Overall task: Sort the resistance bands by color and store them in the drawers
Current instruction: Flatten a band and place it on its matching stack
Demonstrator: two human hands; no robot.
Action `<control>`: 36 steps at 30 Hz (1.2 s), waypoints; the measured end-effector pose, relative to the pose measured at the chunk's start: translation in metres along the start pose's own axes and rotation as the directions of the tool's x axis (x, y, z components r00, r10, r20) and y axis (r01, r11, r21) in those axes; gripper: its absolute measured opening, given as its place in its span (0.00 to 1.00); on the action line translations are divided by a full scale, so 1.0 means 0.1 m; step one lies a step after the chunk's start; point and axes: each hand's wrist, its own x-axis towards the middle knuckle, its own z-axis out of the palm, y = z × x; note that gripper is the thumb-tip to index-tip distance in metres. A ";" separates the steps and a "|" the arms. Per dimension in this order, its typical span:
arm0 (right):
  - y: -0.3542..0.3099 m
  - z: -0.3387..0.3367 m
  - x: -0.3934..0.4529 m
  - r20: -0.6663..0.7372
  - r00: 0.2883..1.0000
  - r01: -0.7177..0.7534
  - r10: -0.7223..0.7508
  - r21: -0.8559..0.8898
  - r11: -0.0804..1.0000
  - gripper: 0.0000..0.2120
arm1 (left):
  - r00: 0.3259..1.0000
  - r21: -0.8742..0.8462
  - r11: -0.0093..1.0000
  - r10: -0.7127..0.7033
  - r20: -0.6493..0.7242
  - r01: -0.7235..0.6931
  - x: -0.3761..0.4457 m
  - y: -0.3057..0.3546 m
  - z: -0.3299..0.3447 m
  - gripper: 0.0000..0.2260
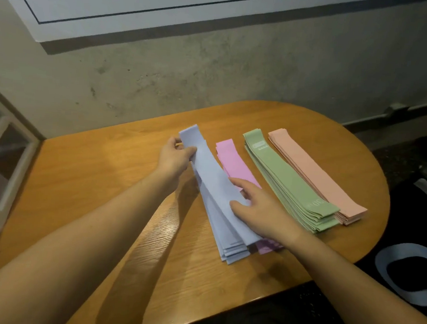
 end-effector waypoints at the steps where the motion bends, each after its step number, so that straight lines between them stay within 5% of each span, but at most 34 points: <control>1: 0.00 0.03 0.01 0.028 1.000 -0.002 0.003 -0.029 1.000 0.26 | 1.000 0.040 0.999 0.024 -0.002 -0.024 0.04 -0.02 0.03 0.10; 14: 0.12 0.09 0.21 0.094 0.995 0.022 0.035 -0.546 0.837 0.31 | 0.998 0.358 0.932 0.047 0.040 -0.058 0.40 -0.36 0.23 0.09; 26: 0.14 0.09 0.14 0.029 0.999 0.047 -0.037 -0.545 0.837 0.26 | 0.994 0.330 0.941 0.093 -0.051 -0.071 0.29 -0.51 0.16 0.17; 29: 0.17 0.09 0.10 0.008 0.998 0.055 -0.058 -0.454 0.890 0.24 | 0.995 0.295 0.953 0.082 -0.051 -0.064 0.13 -0.63 0.15 0.14; 36: 0.20 0.20 0.05 -0.013 1.000 -0.018 0.019 0.072 0.997 0.23 | 0.999 0.029 1.000 -0.011 -0.047 0.012 -0.48 -0.69 0.23 0.11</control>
